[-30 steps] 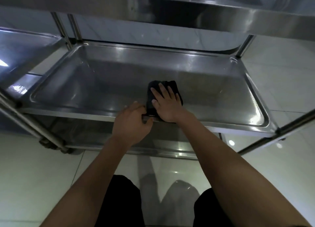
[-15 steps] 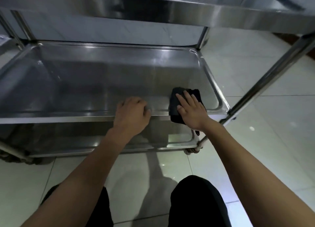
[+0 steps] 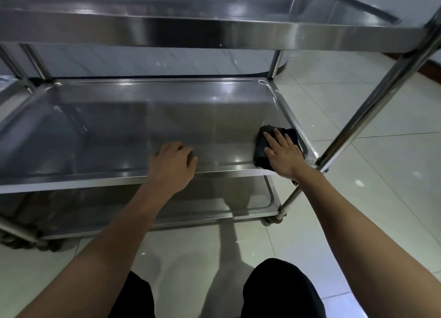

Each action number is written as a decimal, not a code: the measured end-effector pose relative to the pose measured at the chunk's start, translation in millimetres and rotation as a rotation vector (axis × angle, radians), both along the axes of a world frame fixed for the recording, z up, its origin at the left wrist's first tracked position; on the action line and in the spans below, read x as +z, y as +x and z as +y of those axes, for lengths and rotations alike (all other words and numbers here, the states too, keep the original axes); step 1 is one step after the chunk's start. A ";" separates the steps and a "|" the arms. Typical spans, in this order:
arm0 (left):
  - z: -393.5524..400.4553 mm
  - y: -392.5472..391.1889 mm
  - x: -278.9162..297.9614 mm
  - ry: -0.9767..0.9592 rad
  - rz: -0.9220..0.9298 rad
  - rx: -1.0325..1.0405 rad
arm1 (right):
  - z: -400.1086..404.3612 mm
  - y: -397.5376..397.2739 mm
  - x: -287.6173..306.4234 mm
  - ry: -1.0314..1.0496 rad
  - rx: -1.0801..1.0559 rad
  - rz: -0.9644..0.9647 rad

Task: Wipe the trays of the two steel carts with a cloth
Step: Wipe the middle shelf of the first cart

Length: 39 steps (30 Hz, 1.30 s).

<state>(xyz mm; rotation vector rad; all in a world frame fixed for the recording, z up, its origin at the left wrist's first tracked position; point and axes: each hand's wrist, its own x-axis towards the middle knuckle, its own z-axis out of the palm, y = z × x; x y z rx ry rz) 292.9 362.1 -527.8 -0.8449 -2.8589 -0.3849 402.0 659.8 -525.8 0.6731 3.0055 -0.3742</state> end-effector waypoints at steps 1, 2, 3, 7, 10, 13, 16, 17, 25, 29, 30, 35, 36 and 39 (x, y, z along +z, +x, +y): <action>-6.1 -4.7 -0.4 -0.016 -0.006 0.020 | -1.5 -7.9 0.5 -0.022 -0.016 -0.011; -12.2 -8.8 -0.5 -0.029 -0.011 0.044 | -4.7 -16.6 0.8 -0.041 -0.028 -0.020; -17.8 -12.7 -0.1 -0.039 -0.013 0.071 | -9.8 -25.7 0.8 -0.042 -0.023 -0.028; -42.6 -29.4 0.6 -0.022 -0.009 0.180 | -47.6 -63.6 3.1 -0.035 0.020 -0.021; -58.1 -35.0 -2.2 0.007 -0.020 0.199 | -86.8 -94.7 3.6 -0.057 0.121 -0.034; -68.4 -32.2 -5.1 0.026 -0.012 0.151 | -130.5 -132.3 0.8 -0.093 0.234 -0.054; -79.9 -29.3 -9.6 0.079 0.020 0.125 | -171.7 -169.4 -2.7 -0.118 0.337 -0.069; -82.5 -29.2 -10.9 0.097 0.032 0.127 | -183.0 -180.7 -4.0 -0.124 0.361 -0.074; -83.9 -31.5 -15.0 0.131 0.085 0.150 | -213.5 -211.8 -5.7 -0.136 0.417 -0.051; -82.1 -31.6 -17.0 0.139 0.133 0.148 | -207.9 -203.3 1.3 -0.131 0.415 -0.056; -81.8 -32.4 -17.2 0.134 0.136 0.146 | -204.6 -200.6 2.0 -0.133 0.415 -0.055; -76.0 -33.6 -12.2 0.077 0.102 0.155 | -160.9 -178.2 0.9 -0.113 0.337 -0.041; -73.5 -33.8 -10.5 0.058 0.074 0.146 | -148.0 -171.9 0.7 -0.106 0.312 -0.041; -56.8 -29.8 -3.3 0.007 -0.012 0.124 | -109.2 -148.9 -1.0 -0.101 0.248 -0.033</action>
